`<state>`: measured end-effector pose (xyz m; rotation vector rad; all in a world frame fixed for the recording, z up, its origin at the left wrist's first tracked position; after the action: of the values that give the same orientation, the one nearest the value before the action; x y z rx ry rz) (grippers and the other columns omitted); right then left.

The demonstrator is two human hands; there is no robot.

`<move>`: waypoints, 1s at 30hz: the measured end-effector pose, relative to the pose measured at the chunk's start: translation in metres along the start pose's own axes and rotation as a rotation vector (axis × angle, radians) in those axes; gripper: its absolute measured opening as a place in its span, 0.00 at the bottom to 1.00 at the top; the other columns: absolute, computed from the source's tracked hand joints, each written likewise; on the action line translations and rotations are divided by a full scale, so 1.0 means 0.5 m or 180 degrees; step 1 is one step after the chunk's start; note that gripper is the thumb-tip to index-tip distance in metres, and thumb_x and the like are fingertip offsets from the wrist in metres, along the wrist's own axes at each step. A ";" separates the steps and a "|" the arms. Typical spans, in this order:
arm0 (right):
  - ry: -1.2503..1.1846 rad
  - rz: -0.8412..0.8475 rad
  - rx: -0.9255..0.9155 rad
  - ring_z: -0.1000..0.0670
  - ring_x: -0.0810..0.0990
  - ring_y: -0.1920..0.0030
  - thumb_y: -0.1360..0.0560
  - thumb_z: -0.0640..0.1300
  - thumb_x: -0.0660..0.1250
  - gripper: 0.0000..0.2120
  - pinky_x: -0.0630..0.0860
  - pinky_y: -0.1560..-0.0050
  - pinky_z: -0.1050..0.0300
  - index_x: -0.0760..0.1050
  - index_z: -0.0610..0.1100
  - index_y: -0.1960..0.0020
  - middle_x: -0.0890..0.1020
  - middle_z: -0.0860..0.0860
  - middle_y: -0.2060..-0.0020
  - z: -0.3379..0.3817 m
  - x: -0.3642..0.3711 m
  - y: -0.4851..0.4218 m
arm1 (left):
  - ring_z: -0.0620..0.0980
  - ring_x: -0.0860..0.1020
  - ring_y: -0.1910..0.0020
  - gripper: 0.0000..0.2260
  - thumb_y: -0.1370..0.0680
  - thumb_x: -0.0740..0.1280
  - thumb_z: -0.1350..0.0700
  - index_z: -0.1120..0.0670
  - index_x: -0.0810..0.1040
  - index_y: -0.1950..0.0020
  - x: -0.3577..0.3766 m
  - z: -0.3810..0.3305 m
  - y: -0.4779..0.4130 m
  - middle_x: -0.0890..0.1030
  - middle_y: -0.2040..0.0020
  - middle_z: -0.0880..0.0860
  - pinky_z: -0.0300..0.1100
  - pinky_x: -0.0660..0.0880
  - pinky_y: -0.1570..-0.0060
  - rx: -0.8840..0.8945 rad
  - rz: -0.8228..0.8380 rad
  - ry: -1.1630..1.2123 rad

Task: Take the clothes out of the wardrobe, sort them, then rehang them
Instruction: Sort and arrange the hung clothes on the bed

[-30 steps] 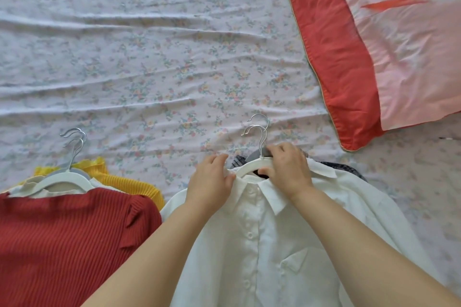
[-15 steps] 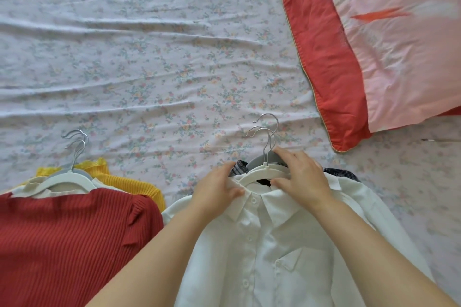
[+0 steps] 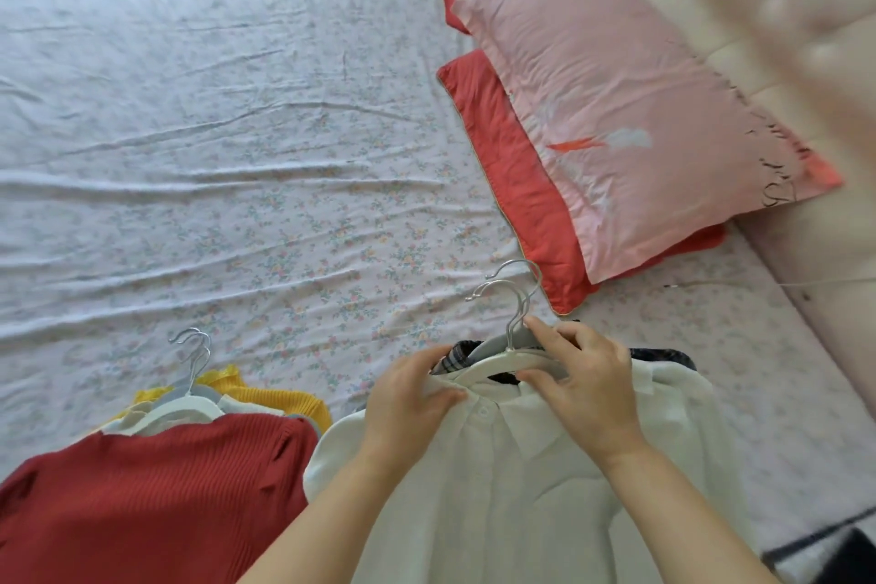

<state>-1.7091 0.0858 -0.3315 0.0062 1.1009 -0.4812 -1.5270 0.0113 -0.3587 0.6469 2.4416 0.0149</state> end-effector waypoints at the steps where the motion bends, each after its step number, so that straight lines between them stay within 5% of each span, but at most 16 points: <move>1: 0.0050 -0.0003 0.0010 0.57 0.72 0.56 0.37 0.58 0.63 0.25 0.66 0.50 0.52 0.72 0.56 0.40 0.77 0.53 0.59 0.012 -0.026 0.006 | 0.41 0.73 0.47 0.20 0.32 0.75 0.60 0.52 0.78 0.41 -0.009 -0.019 0.011 0.78 0.48 0.42 0.20 0.60 0.51 0.0013 0.0066 0.0009; 4: 0.0136 -0.0059 0.0104 0.59 0.71 0.57 0.36 0.58 0.62 0.26 0.58 0.46 0.58 0.68 0.58 0.37 0.75 0.56 0.59 0.047 -0.101 0.022 | 0.42 0.73 0.44 0.20 0.30 0.73 0.58 0.48 0.76 0.39 -0.032 -0.075 0.039 0.77 0.48 0.39 0.25 0.62 0.51 0.0039 0.0278 0.0044; 10: 0.0345 -0.0539 -0.0110 0.56 0.71 0.58 0.36 0.58 0.61 0.26 0.61 0.45 0.56 0.68 0.58 0.38 0.76 0.54 0.59 0.130 -0.250 0.020 | 0.37 0.72 0.47 0.20 0.30 0.73 0.59 0.45 0.76 0.41 -0.110 -0.191 0.080 0.75 0.49 0.35 0.19 0.61 0.50 0.0334 0.0082 0.0277; 15: 0.0436 -0.0898 -0.0351 0.51 0.76 0.60 0.35 0.58 0.62 0.26 0.67 0.47 0.49 0.69 0.57 0.38 0.76 0.53 0.61 0.198 -0.369 0.000 | 0.33 0.71 0.54 0.20 0.32 0.74 0.60 0.40 0.74 0.47 -0.187 -0.301 0.105 0.74 0.50 0.39 0.18 0.62 0.53 0.0710 -0.0180 0.0455; 23: 0.0366 -0.1626 -0.0691 0.50 0.76 0.60 0.39 0.53 0.71 0.28 0.75 0.55 0.43 0.71 0.56 0.40 0.77 0.51 0.63 0.292 -0.588 -0.048 | 0.35 0.73 0.53 0.19 0.31 0.74 0.58 0.44 0.78 0.43 -0.308 -0.510 0.130 0.70 0.52 0.33 0.19 0.64 0.55 0.1431 -0.0701 0.0408; 30: 0.0045 -0.2201 -0.1083 0.49 0.76 0.62 0.41 0.49 0.73 0.27 0.77 0.58 0.42 0.78 0.49 0.41 0.76 0.48 0.62 0.392 -0.754 -0.095 | 0.41 0.75 0.51 0.18 0.32 0.74 0.55 0.42 0.79 0.44 -0.452 -0.686 0.181 0.75 0.49 0.41 0.34 0.71 0.50 0.2214 -0.1380 0.0190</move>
<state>-1.6957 0.1357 0.0930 -0.6885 1.1745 -0.9008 -1.5215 0.0360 0.0611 0.3749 2.5764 -1.0317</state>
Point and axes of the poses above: each hand's wrist, its own y-axis away from the middle knuckle, its own x-axis out of the palm, z = x × y, the point moved 6 cm from there along -y, towards the middle knuckle
